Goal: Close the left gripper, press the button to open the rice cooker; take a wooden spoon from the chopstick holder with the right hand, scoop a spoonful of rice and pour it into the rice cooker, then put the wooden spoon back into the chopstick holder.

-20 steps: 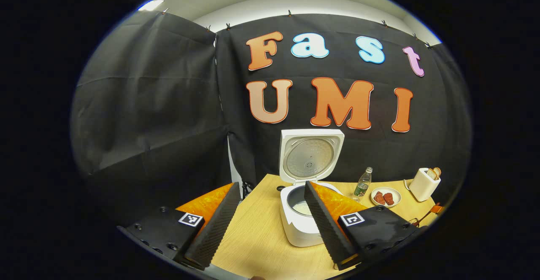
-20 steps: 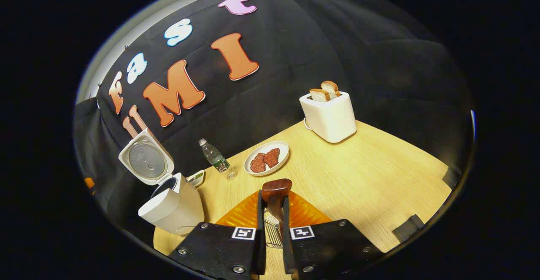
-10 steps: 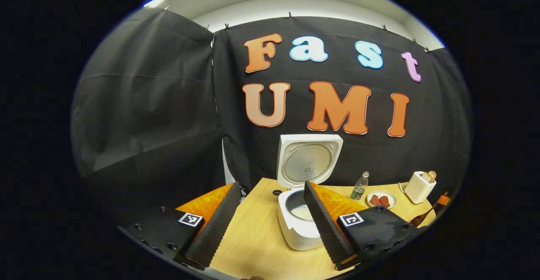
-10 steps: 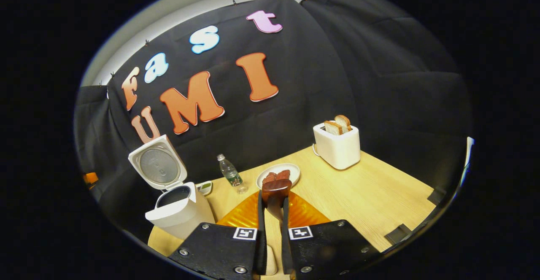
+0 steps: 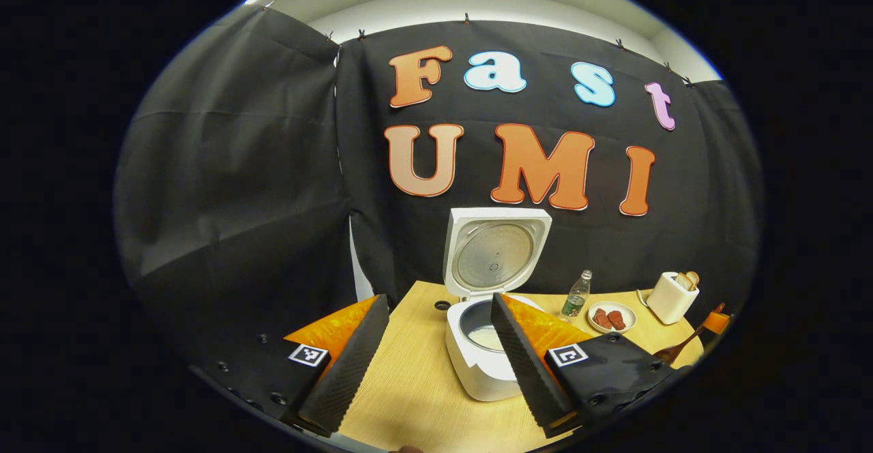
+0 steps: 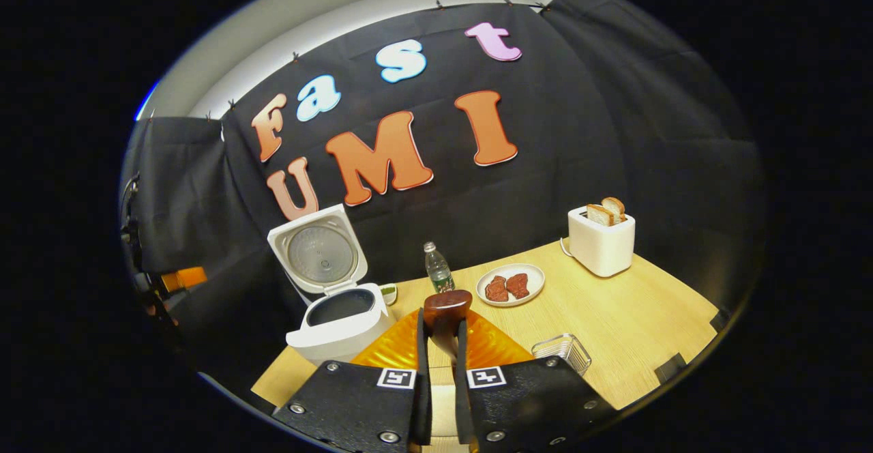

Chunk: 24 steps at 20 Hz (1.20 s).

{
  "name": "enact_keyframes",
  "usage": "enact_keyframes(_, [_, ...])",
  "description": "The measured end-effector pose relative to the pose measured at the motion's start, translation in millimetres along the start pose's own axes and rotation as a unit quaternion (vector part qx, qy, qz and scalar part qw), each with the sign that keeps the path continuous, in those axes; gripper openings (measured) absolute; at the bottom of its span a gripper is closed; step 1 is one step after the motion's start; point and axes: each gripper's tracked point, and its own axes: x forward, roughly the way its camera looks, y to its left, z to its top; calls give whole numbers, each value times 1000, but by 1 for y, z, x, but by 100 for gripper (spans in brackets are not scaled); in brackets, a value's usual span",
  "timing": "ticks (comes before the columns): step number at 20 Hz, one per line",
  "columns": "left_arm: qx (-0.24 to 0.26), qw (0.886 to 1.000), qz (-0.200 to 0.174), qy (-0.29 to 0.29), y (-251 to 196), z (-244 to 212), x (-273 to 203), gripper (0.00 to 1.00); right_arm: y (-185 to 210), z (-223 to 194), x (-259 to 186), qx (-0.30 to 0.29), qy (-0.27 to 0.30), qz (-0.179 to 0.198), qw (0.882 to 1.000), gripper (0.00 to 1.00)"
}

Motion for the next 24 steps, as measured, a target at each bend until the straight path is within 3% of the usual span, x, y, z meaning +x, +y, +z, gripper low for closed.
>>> enact_keyframes(5, [6,1000,5,2,9,-4,0,100,2,-65,21,-40,48,-13,998,13])
enact_keyframes(10, [17,1000,19,9,22,-10,-2,100,0,-101,26,-55,64,-19,996,13])
enact_keyframes(15, [25,999,27,19,25,-22,-1,100,7,-117,36,25,53,-7,998,13])
enact_keyframes(18, [25,999,26,26,26,-27,1,100,22,-127,41,89,51,19,995,13])
enact_keyframes(21, [21,999,21,31,23,-30,1,100,19,-130,47,183,57,29,981,13])
enact_keyframes(24, [17,999,15,28,20,-29,2,100,-7,-135,51,295,66,15,953,13])
